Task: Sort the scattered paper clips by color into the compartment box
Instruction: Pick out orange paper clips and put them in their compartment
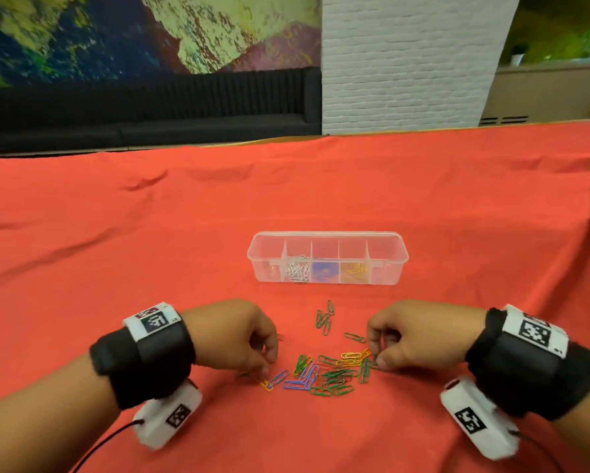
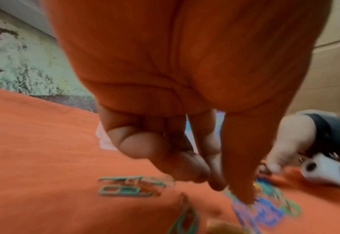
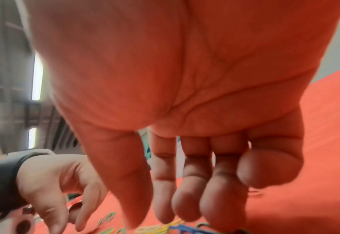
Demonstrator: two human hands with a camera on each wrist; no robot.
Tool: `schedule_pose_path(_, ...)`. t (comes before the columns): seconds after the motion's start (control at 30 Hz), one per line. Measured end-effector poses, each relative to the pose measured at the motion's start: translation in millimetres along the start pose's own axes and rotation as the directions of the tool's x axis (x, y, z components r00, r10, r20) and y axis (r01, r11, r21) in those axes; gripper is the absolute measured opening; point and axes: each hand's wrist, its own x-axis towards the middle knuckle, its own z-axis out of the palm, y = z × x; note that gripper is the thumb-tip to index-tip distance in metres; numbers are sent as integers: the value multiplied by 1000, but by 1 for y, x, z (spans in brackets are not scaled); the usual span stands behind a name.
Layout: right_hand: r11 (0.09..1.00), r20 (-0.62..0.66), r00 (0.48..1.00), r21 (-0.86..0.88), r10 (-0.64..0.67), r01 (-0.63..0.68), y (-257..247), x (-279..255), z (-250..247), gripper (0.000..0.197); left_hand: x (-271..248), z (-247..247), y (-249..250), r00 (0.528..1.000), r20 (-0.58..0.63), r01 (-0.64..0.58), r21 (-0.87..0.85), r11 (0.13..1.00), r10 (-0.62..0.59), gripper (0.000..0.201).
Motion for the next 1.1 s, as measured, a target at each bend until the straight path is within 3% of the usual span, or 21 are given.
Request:
schedule_pose_path(0.1, 994, -39, 998, -100, -57, 53, -16, 13, 6, 13, -8, 13, -3, 999, 1, -48, 78, 996, 48, 25)
schedule_pose_path(0.23, 973, -79, 993, -219, -89, 70, -30, 27, 12, 17, -11, 26, -4, 992, -31, -122, 67, 990, 124, 19)
schedule_pose_path(0.47, 971, -48, 996, -231, -77, 64, -31, 23, 15, 11, -15, 25, -9, 984, -106, -131, 103, 986, 142, 8)
schedule_pose_path(0.53, 986, -90, 992, -148, -94, 80, -26, 21, 9, 5, -13, 19, -9, 978, -165, -131, -26, 991, 125, 4)
schedule_pose_path(0.57, 994, -116, 989, -70, -96, 88, -24, 21, 5, 2, -12, 16, -6, 977, -184, -141, -177, 974, 108, 5)
schedule_pose_path(0.63, 977, -139, 987, 181, -86, 110, -20, 20, -1, 5, -6, 12, 4, 977, -203, -160, -489, 857, 66, 18)
schedule_pose_path(0.7, 905, -126, 990, 411, -63, 110, -18, 17, -4, 16, 2, 9, 13, 978, -208, -146, -587, 796, 26, 28)
schedule_pose_path(0.77, 860, -105, 993, 503, -45, 92, -19, 15, -3, 22, 10, 8, 20, 983, -180, -103, -497, 862, 13, 33)
schedule_pose_path(0.87, 853, -36, 999, 521, 0, 18, -18, 13, 2, 21, 20, 11, 27, 983, -178, 14, -138, 990, -38, 17)
schedule_pose_path(1.0, 990, 2, 1000, 139, 8, -8, -24, 9, 4, 9, 26, 17, 34, 974, -213, 103, 135, 985, -72, 26)
schedule_pose_path(1.1, 997, -31, 1000, -83, -3, 0, -29, 10, 5, 6, 26, 17, 39, 978, -194, 129, 251, 959, -81, 29)
